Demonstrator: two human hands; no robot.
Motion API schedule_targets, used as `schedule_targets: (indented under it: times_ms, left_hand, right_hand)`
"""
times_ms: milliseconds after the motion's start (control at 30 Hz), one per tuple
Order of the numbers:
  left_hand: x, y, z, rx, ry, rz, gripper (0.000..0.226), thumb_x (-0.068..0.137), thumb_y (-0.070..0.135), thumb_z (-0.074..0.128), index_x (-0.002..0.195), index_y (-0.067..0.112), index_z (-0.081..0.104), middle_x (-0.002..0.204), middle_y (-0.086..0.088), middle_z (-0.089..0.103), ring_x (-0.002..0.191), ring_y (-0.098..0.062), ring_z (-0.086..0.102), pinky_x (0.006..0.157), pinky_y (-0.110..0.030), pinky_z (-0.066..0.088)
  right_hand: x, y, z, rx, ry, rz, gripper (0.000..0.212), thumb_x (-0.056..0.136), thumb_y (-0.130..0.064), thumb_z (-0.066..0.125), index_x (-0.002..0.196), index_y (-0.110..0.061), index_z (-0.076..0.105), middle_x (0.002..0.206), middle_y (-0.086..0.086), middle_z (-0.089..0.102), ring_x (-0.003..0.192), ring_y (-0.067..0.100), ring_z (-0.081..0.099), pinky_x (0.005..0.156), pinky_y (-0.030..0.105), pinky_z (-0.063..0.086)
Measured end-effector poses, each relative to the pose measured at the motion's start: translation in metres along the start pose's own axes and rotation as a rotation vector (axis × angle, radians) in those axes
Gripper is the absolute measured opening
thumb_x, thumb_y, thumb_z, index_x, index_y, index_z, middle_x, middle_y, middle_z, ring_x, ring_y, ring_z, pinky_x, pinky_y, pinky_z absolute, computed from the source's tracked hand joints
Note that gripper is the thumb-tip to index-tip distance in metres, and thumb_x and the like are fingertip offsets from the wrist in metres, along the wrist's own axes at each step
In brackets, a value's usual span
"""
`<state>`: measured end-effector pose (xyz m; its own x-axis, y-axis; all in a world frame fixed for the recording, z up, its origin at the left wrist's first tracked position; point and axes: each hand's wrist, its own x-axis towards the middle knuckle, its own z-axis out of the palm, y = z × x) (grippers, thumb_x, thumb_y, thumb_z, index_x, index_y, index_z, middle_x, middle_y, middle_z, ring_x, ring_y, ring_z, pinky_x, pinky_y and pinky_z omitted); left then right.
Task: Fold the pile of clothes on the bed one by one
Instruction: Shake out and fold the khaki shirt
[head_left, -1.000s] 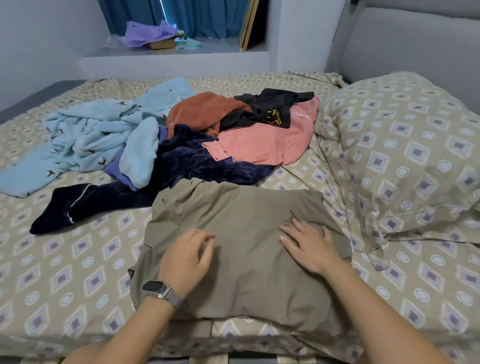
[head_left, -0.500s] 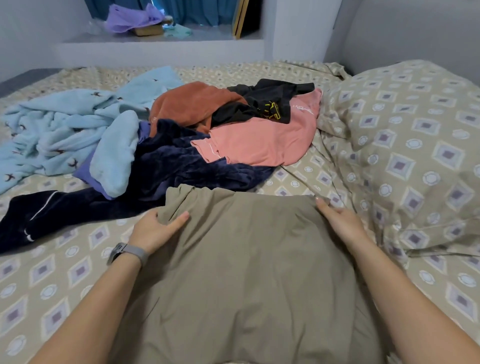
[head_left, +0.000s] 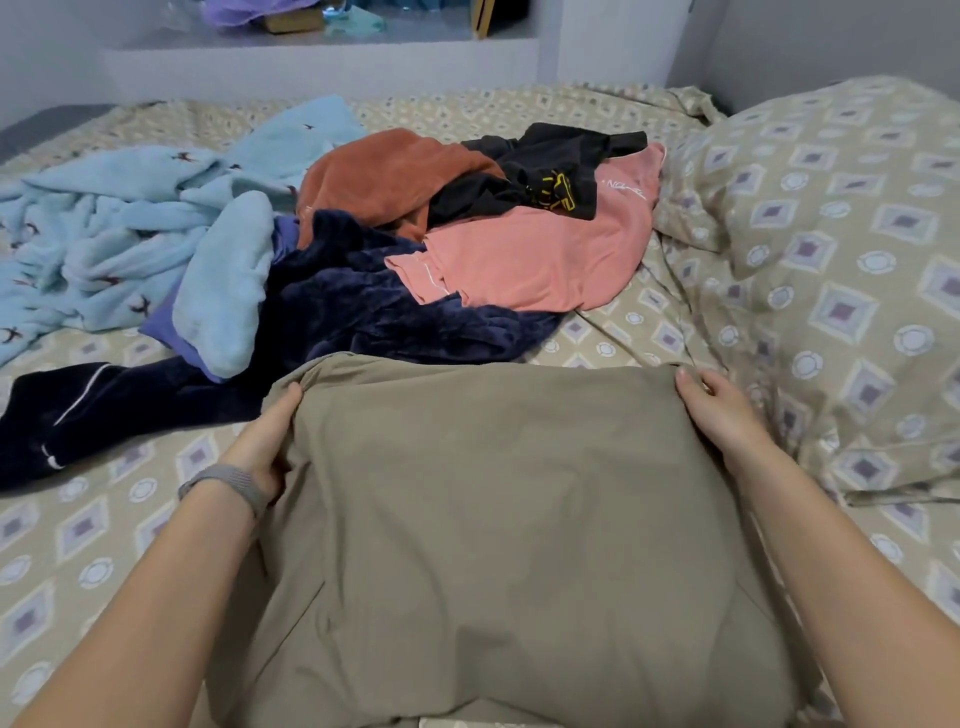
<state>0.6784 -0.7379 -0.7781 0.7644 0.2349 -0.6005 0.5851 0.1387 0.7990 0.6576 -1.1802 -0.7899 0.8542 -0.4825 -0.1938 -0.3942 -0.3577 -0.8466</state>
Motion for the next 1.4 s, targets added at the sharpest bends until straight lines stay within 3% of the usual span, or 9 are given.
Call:
schedule_targets:
  times_ms: [133, 367, 533, 700, 833, 933, 1033, 1133, 1400]
  left_hand:
    - [-0.036, -0.003, -0.023, 0.332, -0.017, 0.059, 0.063, 0.075, 0.074, 0.060, 0.113, 0.024, 0.062, 0.110, -0.002, 0.066, 0.106, -0.024, 0.059, 0.098, -0.039, 0.043]
    - [-0.100, -0.039, -0.058, 0.926, -0.079, -0.026, 0.062, 0.060, 0.057, 0.084, 0.096, 0.010, 0.065, 0.093, -0.007, 0.070, 0.083, -0.024, 0.067, 0.063, -0.030, 0.052]
    - [-0.123, -0.059, -0.069, 0.668, -0.006, 0.126, 0.032, 0.085, 0.025, 0.073, 0.081, -0.004, 0.061, 0.084, -0.019, 0.070, 0.078, -0.029, 0.064, 0.075, -0.039, 0.053]
    - [-0.136, -0.080, -0.094, 0.567, 0.095, 0.158, 0.036, 0.084, 0.032, 0.073, 0.101, 0.001, 0.066, 0.101, -0.018, 0.070, 0.090, -0.032, 0.066, 0.087, -0.044, 0.053]
    - [-0.148, -0.094, -0.081, 0.903, 0.257, 0.414, 0.085, 0.068, 0.052, 0.081, 0.133, 0.009, 0.048, 0.127, -0.014, 0.055, 0.116, -0.032, 0.052, 0.096, -0.042, 0.045]
    - [-0.169, -0.109, -0.065, 1.296, 0.051, 0.766, 0.086, 0.062, 0.070, 0.073, 0.135, 0.034, 0.045, 0.130, 0.003, 0.046, 0.121, -0.021, 0.042, 0.100, -0.036, 0.040]
    - [-0.184, -0.128, -0.044, 1.669, -0.104, 0.762, 0.060, 0.078, 0.060, 0.065, 0.132, 0.044, 0.044, 0.133, 0.015, 0.045, 0.124, -0.015, 0.039, 0.096, -0.030, 0.035]
    - [-0.189, -0.127, -0.039, 1.648, 0.016, 0.796, 0.026, 0.092, 0.039, 0.055, 0.117, 0.036, 0.060, 0.122, 0.011, 0.060, 0.118, -0.015, 0.049, 0.090, -0.030, 0.036]
    - [-0.196, -0.128, -0.058, 1.639, -0.084, 0.649, 0.016, 0.088, 0.021, 0.057, 0.096, 0.030, 0.067, 0.096, 0.011, 0.057, 0.103, -0.014, 0.060, 0.068, -0.021, 0.036]
  right_hand:
    - [-0.031, -0.009, -0.020, -0.229, -0.071, 0.061, 0.059, 0.092, -0.050, 0.057, 0.135, -0.011, 0.053, 0.137, 0.012, 0.056, 0.124, 0.030, 0.053, 0.103, 0.035, 0.040]
    - [-0.115, 0.011, -0.059, -0.488, -0.566, 0.403, 0.101, 0.047, -0.088, 0.065, 0.124, -0.024, 0.050, 0.118, 0.004, 0.060, 0.099, 0.027, 0.063, 0.072, 0.034, 0.052]
    - [-0.141, 0.037, -0.055, -0.302, -0.536, 0.170, 0.059, 0.081, -0.026, 0.077, 0.133, -0.009, 0.054, 0.124, 0.004, 0.064, 0.109, 0.020, 0.061, 0.098, 0.030, 0.046]
    - [-0.147, 0.058, -0.062, -0.384, -0.266, 0.099, 0.060, 0.082, -0.033, 0.076, 0.129, -0.004, 0.053, 0.128, 0.014, 0.061, 0.116, 0.031, 0.058, 0.100, 0.039, 0.045]
    - [-0.188, 0.045, -0.044, -0.580, -0.022, -0.212, 0.087, 0.063, -0.060, 0.080, 0.132, -0.017, 0.050, 0.131, 0.010, 0.052, 0.124, 0.033, 0.046, 0.103, 0.042, 0.038]
    - [-0.230, 0.034, -0.030, -0.751, -0.183, -0.487, 0.075, 0.060, -0.070, 0.074, 0.124, -0.041, 0.050, 0.126, -0.008, 0.041, 0.124, 0.019, 0.034, 0.102, 0.039, 0.030]
    - [-0.247, 0.038, -0.015, -1.011, -0.415, -0.478, 0.054, 0.075, -0.061, 0.068, 0.122, -0.042, 0.048, 0.121, -0.013, 0.044, 0.124, 0.016, 0.032, 0.093, 0.037, 0.026]
    - [-0.250, 0.035, -0.016, -0.952, -0.323, -0.478, 0.013, 0.092, -0.034, 0.057, 0.104, -0.038, 0.054, 0.108, -0.013, 0.059, 0.116, 0.017, 0.044, 0.080, 0.033, 0.023]
    - [-0.255, 0.044, -0.028, -0.989, -0.516, -0.498, 0.015, 0.095, -0.028, 0.052, 0.083, -0.034, 0.046, 0.082, -0.019, 0.046, 0.098, 0.013, 0.045, 0.082, 0.031, 0.031]
